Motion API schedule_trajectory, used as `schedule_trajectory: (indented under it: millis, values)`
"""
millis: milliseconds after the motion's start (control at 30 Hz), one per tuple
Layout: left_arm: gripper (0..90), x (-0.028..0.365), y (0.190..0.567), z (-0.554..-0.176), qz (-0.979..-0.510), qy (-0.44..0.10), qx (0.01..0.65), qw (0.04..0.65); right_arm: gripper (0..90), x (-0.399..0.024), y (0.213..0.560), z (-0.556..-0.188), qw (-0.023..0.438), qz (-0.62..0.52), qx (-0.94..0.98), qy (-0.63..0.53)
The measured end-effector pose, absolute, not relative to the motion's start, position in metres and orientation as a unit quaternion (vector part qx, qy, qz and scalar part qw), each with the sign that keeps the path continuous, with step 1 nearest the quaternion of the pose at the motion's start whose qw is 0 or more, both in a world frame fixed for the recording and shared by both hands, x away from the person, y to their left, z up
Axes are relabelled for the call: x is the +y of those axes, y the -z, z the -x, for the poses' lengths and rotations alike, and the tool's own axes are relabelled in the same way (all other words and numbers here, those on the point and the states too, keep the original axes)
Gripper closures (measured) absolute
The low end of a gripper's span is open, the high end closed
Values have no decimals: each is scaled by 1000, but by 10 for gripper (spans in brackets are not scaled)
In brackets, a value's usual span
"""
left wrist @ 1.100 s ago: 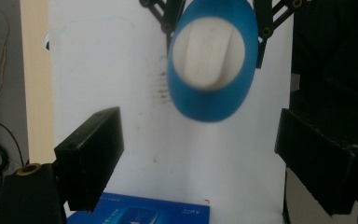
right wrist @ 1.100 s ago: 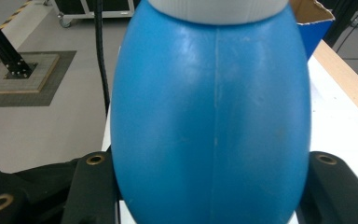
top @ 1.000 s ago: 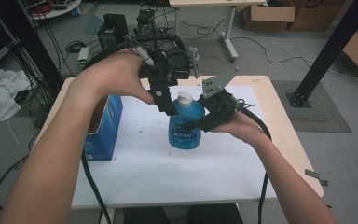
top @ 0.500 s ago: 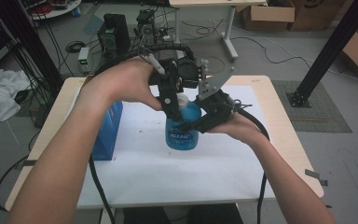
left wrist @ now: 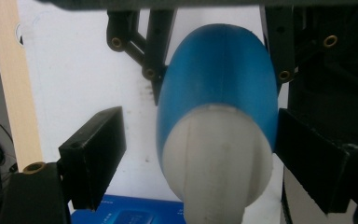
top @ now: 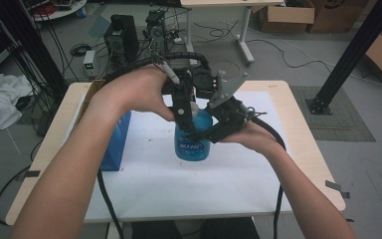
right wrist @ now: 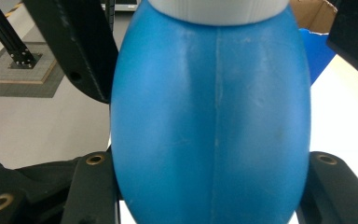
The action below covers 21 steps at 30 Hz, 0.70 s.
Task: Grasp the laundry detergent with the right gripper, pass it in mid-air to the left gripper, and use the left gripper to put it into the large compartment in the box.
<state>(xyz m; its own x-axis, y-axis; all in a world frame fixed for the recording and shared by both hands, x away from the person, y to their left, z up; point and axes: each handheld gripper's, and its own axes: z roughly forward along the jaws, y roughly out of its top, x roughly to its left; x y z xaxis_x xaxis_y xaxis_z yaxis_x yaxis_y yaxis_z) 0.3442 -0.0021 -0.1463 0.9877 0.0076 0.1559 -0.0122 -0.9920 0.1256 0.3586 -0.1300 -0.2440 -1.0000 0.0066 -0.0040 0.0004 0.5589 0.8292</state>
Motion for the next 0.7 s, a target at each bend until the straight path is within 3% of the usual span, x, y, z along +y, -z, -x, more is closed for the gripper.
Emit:
schedule_trajectory:
  millis: [133, 700]
  values:
    - [237, -2, 147, -344, -995, -78, -5, 66, 440, -130, 244, -358, 5, -1, 881, -473]
    - [329, -3, 148, -342, -995, -76, -11, 63, 441, -131, 244, -358, 6, -1, 882, -471]
